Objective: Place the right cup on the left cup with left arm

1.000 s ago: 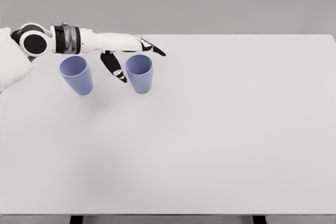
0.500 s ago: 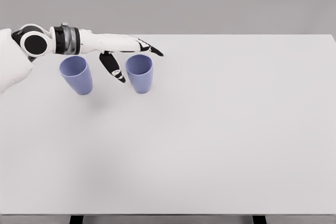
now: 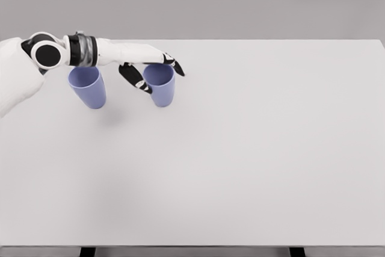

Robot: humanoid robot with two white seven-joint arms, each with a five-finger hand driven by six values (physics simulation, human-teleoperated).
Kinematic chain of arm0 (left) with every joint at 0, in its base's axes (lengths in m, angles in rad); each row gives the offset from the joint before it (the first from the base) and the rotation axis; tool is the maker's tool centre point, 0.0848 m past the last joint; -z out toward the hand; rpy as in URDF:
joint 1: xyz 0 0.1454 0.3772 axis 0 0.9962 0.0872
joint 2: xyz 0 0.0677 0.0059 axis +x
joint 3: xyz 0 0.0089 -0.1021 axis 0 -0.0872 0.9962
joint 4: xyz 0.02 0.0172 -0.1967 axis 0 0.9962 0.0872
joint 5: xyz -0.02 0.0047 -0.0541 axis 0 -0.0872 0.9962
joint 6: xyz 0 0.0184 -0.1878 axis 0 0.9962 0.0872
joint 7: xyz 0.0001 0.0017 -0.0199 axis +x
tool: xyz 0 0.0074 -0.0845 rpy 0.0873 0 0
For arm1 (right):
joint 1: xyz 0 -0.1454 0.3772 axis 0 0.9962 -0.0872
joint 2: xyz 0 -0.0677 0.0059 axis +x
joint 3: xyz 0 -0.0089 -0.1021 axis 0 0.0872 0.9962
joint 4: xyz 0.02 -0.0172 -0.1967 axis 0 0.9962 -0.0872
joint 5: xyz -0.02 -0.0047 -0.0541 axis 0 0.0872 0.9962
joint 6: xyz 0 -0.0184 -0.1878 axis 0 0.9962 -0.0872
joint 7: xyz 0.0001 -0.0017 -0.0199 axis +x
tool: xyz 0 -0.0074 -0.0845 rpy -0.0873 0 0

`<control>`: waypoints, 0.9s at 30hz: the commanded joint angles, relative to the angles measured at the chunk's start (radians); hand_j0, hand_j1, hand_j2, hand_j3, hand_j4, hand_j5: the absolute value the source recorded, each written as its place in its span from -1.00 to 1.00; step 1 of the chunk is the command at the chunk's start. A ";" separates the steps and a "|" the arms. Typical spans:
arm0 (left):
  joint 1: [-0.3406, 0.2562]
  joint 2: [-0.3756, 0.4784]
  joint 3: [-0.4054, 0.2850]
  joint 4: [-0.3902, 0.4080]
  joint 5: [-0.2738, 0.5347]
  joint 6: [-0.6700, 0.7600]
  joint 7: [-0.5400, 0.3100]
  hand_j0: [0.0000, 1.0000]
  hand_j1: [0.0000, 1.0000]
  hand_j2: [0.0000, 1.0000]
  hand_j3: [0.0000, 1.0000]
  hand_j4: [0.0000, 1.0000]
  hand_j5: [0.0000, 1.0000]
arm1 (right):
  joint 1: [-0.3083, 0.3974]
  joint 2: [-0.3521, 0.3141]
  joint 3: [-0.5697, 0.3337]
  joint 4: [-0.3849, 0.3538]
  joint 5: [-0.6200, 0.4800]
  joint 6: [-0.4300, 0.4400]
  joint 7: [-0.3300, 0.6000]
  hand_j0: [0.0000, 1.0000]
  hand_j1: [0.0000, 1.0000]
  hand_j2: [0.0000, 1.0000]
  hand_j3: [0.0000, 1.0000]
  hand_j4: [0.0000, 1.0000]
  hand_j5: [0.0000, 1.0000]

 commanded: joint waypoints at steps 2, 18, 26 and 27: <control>0.002 0.000 0.014 -0.001 0.010 0.003 0.000 0.28 0.28 0.28 0.28 0.28 0.28 | 0.000 0.000 0.000 0.000 0.000 0.000 0.000 1.00 1.00 1.00 1.00 1.00 1.00; 0.005 0.042 0.040 -0.054 0.051 0.003 0.000 0.26 0.26 0.26 0.26 0.26 0.26 | 0.000 0.000 0.000 0.001 0.000 0.000 0.000 1.00 1.00 1.00 1.00 1.00 1.00; -0.015 0.141 0.029 -0.175 0.165 0.003 0.000 0.24 0.24 0.24 0.24 0.24 0.24 | 0.000 0.000 0.000 0.001 0.000 0.000 0.000 1.00 1.00 1.00 1.00 1.00 1.00; -0.018 0.147 0.029 -0.186 0.169 0.003 0.000 0.24 0.24 0.24 0.24 0.24 0.24 | 0.000 0.000 0.000 0.000 0.000 0.000 0.001 1.00 1.00 1.00 1.00 1.00 1.00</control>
